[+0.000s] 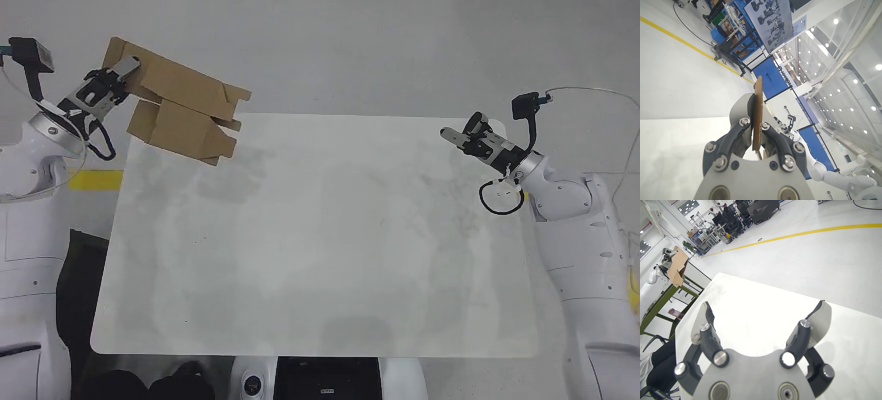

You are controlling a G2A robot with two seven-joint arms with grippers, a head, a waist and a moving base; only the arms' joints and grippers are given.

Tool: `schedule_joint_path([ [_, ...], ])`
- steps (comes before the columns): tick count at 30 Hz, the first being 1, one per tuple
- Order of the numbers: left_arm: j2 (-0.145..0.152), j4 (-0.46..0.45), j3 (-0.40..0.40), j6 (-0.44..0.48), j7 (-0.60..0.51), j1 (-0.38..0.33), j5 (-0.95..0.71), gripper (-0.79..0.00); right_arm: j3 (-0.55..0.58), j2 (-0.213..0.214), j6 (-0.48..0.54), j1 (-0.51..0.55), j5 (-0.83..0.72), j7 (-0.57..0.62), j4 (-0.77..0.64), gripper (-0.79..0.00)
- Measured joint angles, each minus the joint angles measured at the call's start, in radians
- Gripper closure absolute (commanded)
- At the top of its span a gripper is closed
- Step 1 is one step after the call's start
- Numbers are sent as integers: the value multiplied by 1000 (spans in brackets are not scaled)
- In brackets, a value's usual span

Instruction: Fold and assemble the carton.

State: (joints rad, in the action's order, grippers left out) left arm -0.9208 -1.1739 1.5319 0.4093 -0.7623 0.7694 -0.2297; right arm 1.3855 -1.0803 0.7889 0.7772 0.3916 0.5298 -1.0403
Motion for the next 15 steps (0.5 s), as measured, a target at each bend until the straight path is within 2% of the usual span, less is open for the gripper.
schedule_joint_path([
  [7,-31,56,-138,-15,38,-99,37,0,0,0,0,0,0,0,0,-785],
  [15,-94,137,-350,0,93,-197,66,0,0,0,0,0,0,0,0,-785],
])
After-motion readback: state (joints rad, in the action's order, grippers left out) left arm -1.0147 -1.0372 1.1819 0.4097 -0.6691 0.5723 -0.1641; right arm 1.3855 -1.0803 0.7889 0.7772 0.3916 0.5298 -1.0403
